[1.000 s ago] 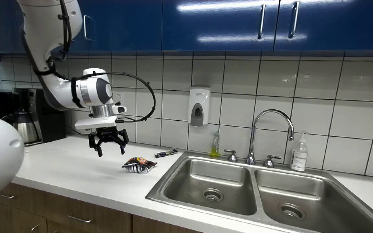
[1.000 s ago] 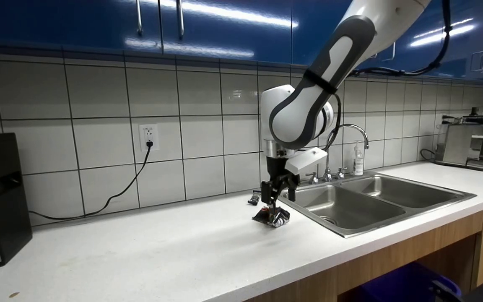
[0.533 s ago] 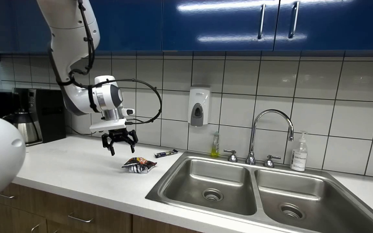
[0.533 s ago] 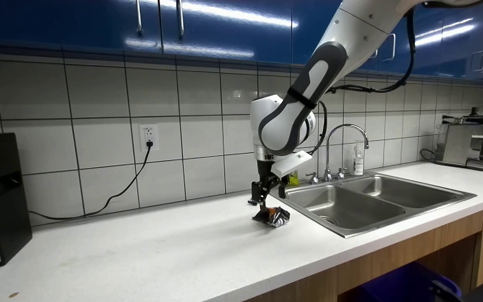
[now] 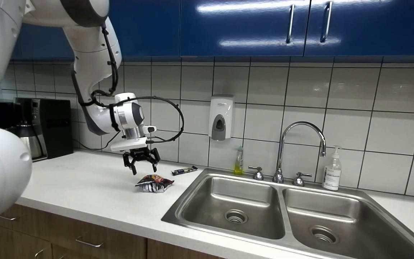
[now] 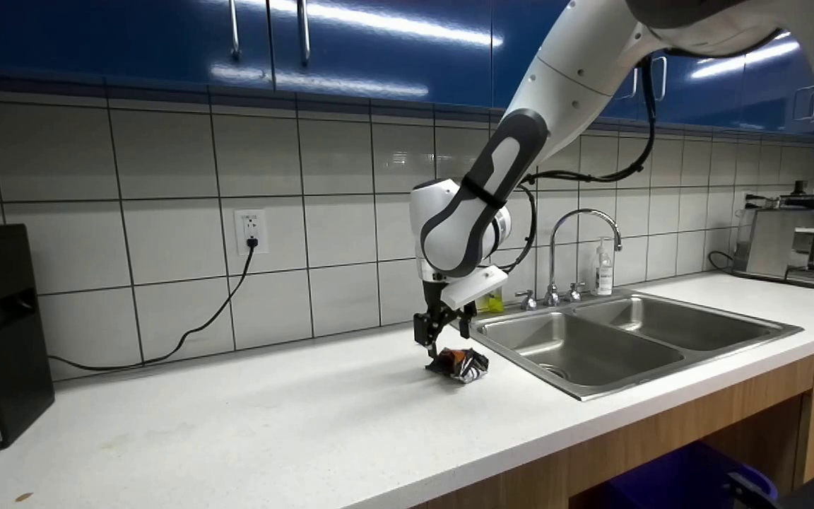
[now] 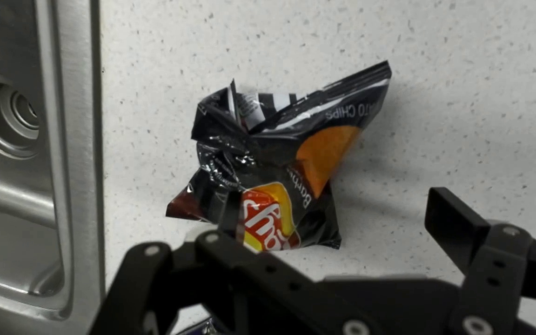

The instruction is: Put the black sachet in the left sink

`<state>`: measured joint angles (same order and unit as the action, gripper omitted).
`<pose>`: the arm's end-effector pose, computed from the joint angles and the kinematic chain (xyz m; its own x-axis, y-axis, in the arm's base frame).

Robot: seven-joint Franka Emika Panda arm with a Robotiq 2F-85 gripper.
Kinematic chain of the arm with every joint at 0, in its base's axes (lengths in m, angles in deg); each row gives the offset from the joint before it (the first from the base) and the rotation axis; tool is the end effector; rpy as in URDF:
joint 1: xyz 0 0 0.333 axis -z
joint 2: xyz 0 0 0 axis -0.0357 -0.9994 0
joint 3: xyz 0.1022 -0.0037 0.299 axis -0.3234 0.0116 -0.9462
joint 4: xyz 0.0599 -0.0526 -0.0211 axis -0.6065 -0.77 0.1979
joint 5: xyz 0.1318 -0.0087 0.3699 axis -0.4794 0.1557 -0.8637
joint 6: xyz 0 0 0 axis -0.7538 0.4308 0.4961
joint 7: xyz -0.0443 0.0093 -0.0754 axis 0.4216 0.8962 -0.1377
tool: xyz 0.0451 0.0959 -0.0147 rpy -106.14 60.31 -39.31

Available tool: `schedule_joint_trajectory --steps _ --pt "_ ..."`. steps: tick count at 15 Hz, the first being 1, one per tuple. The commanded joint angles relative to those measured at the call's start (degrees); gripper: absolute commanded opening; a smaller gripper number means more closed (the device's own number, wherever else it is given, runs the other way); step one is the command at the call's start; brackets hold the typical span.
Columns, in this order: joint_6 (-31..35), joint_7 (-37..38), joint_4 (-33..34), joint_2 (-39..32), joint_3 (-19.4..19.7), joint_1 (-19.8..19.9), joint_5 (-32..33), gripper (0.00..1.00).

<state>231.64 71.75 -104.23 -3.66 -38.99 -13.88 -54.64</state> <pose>0.5877 0.1407 0.2536 0.9431 0.3163 0.1025 0.2885 -0.9317 0.2206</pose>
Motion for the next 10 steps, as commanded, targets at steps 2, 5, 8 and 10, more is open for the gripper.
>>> schedule_joint_trajectory --steps 2,5,8,10 --pt "-1.1 2.4 6.1 -4.7 3.4 -2.0 1.5 1.00" --pt "-1.8 2.2 7.8 -6.5 4.8 -2.3 1.2 1.00" --pt "-2.5 2.0 8.7 -7.9 5.7 -2.5 0.9 1.00" --pt "-2.6 1.7 8.9 -8.5 5.9 -2.5 0.6 0.85"
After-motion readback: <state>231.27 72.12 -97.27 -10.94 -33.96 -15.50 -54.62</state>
